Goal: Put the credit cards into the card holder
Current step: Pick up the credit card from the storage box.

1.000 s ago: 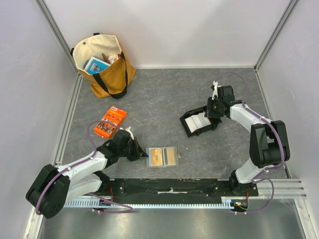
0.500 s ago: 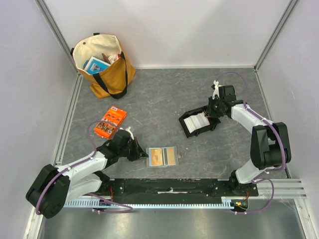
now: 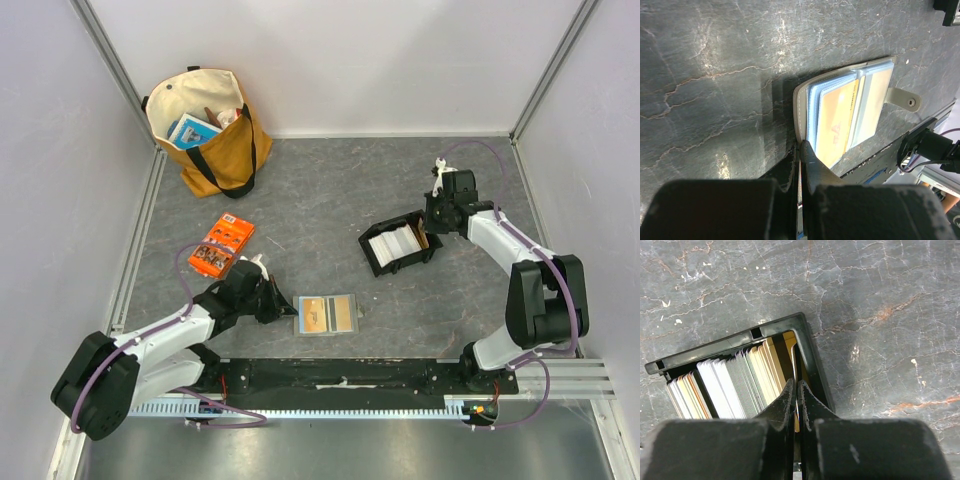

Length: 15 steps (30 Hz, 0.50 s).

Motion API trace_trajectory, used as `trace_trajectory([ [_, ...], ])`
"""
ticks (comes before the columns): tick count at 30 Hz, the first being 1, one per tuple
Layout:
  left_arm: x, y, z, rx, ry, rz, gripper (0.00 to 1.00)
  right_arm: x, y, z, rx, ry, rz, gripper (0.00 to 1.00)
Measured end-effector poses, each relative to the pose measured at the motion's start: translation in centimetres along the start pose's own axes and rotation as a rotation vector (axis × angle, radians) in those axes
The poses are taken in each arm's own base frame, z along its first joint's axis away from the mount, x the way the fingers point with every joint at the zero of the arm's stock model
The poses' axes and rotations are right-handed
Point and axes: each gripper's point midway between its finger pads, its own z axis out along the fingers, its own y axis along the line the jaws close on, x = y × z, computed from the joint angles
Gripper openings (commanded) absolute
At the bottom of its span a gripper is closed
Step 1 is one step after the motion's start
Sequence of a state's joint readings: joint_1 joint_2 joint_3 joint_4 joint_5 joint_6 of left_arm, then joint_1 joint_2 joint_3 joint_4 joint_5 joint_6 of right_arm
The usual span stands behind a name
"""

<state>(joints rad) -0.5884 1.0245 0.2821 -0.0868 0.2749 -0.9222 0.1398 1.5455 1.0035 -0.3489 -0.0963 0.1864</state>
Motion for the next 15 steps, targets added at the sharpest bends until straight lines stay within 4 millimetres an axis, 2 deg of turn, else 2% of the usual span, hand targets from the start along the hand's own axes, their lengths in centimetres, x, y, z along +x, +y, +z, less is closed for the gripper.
trace_trajectory([
  [8,0.0,0.0,0.0,0.0,0.0,0.0,0.02,0.5,-0.5,0.0,0.059,0.012,-0.017,0.1],
  [15,0.0,0.0,0.0,0.001,0.0,0.001,0.02,1.9,0.6,1.2,0.169,0.052,-0.138,0.13],
])
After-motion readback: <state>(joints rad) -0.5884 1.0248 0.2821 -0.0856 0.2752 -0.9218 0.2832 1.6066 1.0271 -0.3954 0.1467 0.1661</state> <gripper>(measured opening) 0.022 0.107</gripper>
